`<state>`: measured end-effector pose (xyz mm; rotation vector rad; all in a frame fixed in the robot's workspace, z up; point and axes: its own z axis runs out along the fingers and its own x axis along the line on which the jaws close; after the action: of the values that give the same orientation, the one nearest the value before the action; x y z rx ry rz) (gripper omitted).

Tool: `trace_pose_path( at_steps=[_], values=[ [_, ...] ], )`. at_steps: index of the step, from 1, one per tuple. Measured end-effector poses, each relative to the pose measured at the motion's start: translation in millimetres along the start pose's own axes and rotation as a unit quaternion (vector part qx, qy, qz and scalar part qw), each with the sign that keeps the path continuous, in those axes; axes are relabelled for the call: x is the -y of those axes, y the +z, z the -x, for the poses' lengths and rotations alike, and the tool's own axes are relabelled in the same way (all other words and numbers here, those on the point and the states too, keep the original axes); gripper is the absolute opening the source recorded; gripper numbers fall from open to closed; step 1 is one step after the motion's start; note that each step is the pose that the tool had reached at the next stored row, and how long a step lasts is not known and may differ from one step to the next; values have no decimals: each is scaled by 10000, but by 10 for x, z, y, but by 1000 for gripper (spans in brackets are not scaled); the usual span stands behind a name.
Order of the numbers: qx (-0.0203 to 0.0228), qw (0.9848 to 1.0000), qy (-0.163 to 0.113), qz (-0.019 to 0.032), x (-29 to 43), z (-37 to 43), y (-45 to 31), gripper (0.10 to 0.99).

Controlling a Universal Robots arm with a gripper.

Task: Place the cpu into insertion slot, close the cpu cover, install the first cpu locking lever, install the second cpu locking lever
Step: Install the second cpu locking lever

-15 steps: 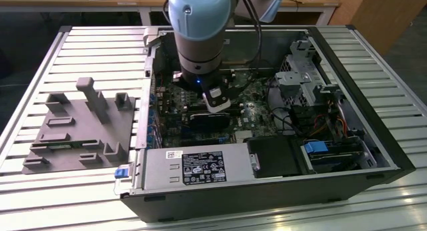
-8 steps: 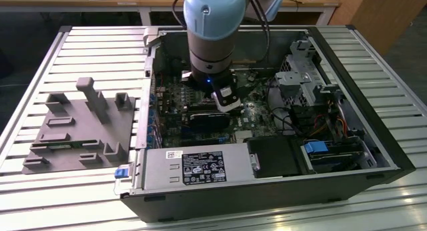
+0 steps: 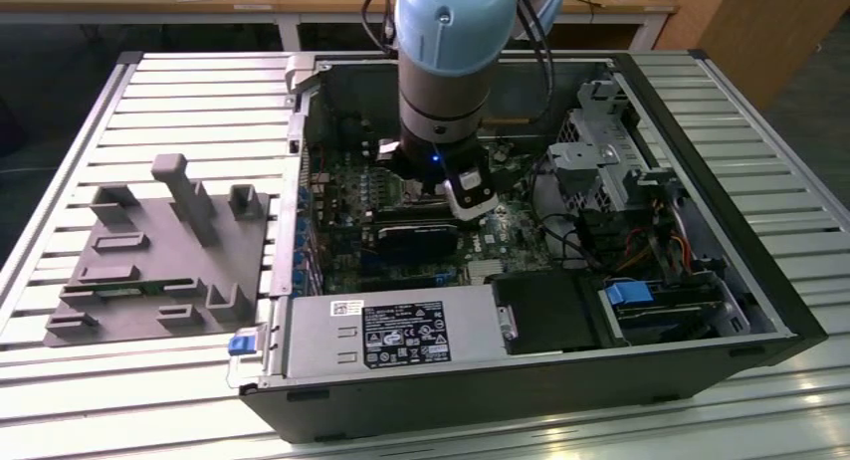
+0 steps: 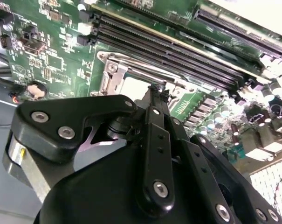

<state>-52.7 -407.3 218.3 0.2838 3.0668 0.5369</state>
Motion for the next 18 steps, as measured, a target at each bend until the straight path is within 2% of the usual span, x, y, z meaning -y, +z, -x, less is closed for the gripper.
trace_pose_path(
  at_steps=[8, 13, 15, 17, 18],
  values=[
    [62, 9994, -17, -345, -183, -32, 67, 102],
    [102, 9984, -22, -563, -250, -30, 91, 102],
    [116, 9979, -23, -640, -278, -29, 101, 102],
    [126, 9975, -25, -692, -318, -30, 115, 102],
    [148, 9966, -31, -815, -470, -37, 170, 102]
  ],
)
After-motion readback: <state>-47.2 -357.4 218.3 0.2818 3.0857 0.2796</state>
